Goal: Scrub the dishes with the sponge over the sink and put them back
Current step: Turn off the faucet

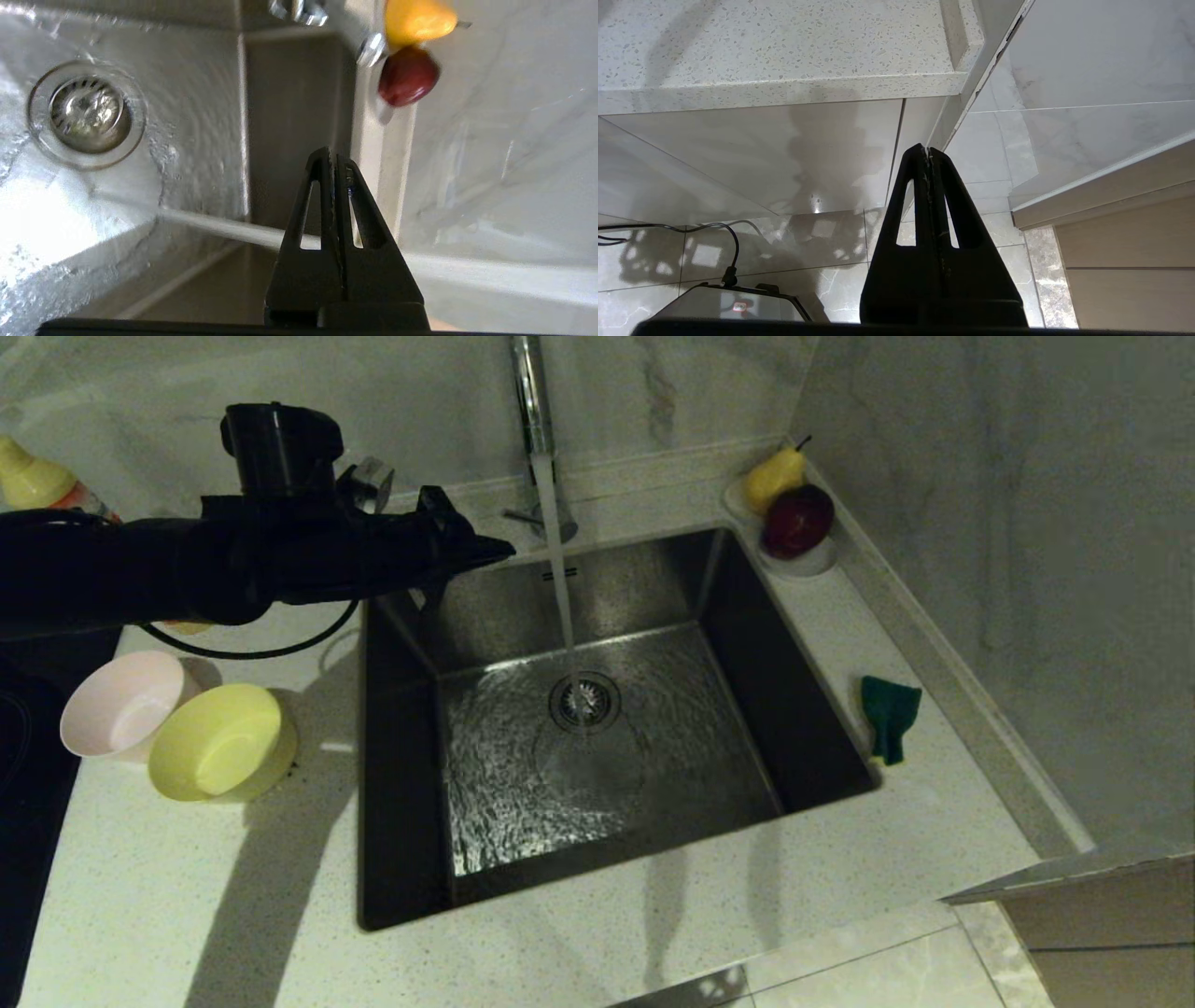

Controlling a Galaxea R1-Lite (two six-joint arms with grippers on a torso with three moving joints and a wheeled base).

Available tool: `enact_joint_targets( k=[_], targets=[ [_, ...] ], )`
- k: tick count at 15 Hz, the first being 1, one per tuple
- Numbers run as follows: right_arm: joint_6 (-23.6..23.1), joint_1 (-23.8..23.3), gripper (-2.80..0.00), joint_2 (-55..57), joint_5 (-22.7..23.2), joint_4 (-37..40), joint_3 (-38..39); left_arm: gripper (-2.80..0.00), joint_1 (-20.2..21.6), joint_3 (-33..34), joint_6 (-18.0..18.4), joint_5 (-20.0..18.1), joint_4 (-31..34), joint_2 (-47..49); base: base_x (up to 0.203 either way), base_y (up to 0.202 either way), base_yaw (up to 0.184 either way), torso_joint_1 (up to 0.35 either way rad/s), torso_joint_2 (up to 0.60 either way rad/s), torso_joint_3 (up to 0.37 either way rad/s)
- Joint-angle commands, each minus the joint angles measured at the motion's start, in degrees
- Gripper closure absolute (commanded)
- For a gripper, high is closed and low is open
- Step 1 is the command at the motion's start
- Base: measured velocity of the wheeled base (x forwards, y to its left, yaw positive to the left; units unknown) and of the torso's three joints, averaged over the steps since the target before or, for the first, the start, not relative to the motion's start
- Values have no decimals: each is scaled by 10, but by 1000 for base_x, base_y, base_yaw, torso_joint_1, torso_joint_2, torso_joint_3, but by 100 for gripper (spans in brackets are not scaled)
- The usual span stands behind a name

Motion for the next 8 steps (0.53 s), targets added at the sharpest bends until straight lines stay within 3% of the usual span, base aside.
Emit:
enact_joint_targets(
  k=[1,4,8],
  targets=[
    [0,0,0,0,1,0,0,0,0,-13,-19,-1,-19,11,0,0,0,0,0,0],
    [0,0,0,0,1,0,0,0,0,-17,-37,3,-64,29,0,0,0,0,0,0],
    [0,0,0,0,0,0,0,0,1,-39,-51,14,-67,39,0,0,0,0,0,0]
  ],
)
